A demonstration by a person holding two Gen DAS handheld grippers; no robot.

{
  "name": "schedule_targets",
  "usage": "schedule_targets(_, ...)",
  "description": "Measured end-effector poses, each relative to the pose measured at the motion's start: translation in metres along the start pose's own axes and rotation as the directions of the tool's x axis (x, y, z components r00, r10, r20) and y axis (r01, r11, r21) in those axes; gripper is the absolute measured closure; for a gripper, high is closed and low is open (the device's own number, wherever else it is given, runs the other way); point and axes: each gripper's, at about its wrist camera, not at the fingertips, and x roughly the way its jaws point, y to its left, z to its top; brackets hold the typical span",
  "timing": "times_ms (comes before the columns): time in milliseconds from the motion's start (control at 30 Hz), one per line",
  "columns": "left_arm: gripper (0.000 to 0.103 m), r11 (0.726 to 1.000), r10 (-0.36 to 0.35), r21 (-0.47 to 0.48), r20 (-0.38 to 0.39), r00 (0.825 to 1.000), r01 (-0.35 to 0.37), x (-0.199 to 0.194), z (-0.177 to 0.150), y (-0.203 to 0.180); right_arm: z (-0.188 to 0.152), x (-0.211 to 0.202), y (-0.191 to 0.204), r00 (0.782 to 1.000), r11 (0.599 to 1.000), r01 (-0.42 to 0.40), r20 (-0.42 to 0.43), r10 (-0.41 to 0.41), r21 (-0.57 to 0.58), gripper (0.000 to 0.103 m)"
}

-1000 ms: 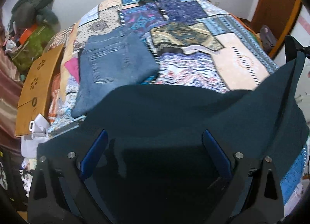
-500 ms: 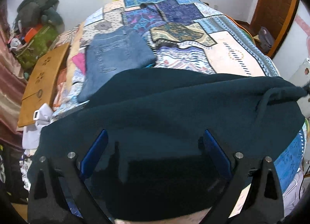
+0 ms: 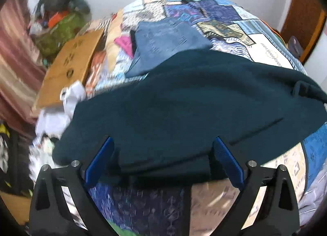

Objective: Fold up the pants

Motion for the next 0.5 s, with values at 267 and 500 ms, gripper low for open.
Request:
schedule_targets(267, 0.004, 0.885, -0.229, -0.42, -0.023, 0.973, 0.199, 0.014, -0.03, 0.069, 0.002, 0.01, 0.005, 1.0, 1.0, 0.008, 0.017, -0.008, 0.022, 0.052)
schedule_targets(500, 0.006, 0.728, -0.408, -0.584, 0.052, 0.912, 0.359, 0.034, -0.021, 0.085, 0.009, 0.016, -0.001, 1.0, 1.0, 0.008, 0.023, -0.009, 0.03, 0.052)
